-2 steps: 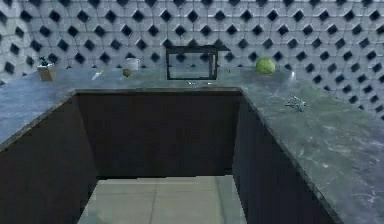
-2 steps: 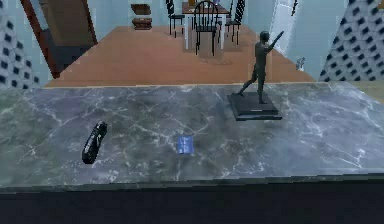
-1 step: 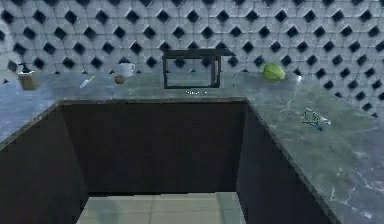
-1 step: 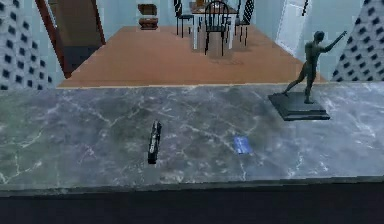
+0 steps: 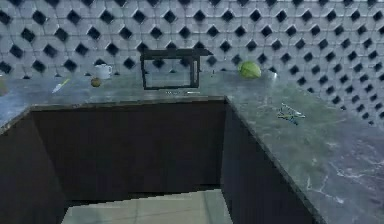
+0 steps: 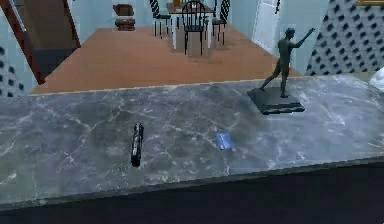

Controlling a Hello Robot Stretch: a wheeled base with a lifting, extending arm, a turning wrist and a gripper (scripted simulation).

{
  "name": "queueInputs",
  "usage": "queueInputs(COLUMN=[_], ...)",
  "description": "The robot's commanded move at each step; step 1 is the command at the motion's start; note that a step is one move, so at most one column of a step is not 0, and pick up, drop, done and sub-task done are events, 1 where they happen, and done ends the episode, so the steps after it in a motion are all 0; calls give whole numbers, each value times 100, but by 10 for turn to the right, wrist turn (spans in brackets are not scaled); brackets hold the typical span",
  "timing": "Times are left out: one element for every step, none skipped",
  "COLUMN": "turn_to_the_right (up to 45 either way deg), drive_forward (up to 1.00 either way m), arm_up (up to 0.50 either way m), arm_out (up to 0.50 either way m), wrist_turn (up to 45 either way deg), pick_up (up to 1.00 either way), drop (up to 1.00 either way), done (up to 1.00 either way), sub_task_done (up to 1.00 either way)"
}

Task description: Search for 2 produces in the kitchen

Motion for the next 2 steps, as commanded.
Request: queueInputs(turn_to_the_right=[0, -450], drive_forward=[100, 0], arm_up=[0, 0], arm_out=[0, 0], wrist_turn=[0, 0], pick_up=[0, 0], drop=[0, 0], done=[0, 0], sub_task_done=[0, 0])
